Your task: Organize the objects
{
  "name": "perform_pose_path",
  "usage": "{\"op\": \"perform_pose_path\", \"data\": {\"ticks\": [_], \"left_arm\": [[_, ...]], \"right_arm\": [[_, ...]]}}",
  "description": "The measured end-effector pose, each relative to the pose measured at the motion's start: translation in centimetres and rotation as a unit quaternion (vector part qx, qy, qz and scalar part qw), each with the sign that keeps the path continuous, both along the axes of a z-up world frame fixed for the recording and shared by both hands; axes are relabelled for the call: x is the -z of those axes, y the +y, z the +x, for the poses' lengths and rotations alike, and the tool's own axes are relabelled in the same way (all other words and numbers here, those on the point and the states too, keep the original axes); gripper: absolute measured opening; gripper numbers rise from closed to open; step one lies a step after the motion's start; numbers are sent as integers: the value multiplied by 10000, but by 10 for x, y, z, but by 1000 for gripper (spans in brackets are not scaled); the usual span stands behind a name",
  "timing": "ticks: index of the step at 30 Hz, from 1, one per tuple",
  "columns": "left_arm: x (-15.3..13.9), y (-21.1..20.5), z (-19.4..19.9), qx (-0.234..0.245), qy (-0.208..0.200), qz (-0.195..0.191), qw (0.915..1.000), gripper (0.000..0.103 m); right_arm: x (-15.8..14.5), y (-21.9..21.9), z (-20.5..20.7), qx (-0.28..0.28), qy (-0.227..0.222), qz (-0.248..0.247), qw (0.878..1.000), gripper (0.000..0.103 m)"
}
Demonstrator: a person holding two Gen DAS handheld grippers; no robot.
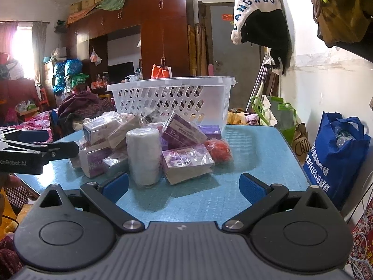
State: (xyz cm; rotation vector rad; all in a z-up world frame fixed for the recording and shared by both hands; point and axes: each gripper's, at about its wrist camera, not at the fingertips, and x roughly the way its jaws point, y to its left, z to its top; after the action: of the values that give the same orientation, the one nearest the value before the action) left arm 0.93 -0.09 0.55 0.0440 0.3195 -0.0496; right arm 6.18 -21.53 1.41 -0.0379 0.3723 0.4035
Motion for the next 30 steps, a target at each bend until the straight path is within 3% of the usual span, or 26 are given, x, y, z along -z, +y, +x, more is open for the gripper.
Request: {"op": "perform_pose_path", "data": {"ticks": [15, 20, 23, 26, 30], "left_arm": [[3, 3, 0, -10, 123, -17, 9999, 103], [6, 0, -3, -51, -51, 401, 9992, 101], [10, 5, -2, -73, -94, 531, 9985, 96], [15, 19, 3, 75, -32, 363, 9993, 91], [15, 30, 6, 320, -83, 143, 9993, 72]], "right_arm": [[1, 12, -3, -164, 8, -188, 9997, 103], [1, 6, -6, -250, -235, -17, 9994, 103], [2, 1, -8, -247, -543, 81, 9982, 103], [2, -1, -6, -244, -602, 159, 9978, 103], [2, 1, -6, -387, -708, 249, 9964, 94]]}}
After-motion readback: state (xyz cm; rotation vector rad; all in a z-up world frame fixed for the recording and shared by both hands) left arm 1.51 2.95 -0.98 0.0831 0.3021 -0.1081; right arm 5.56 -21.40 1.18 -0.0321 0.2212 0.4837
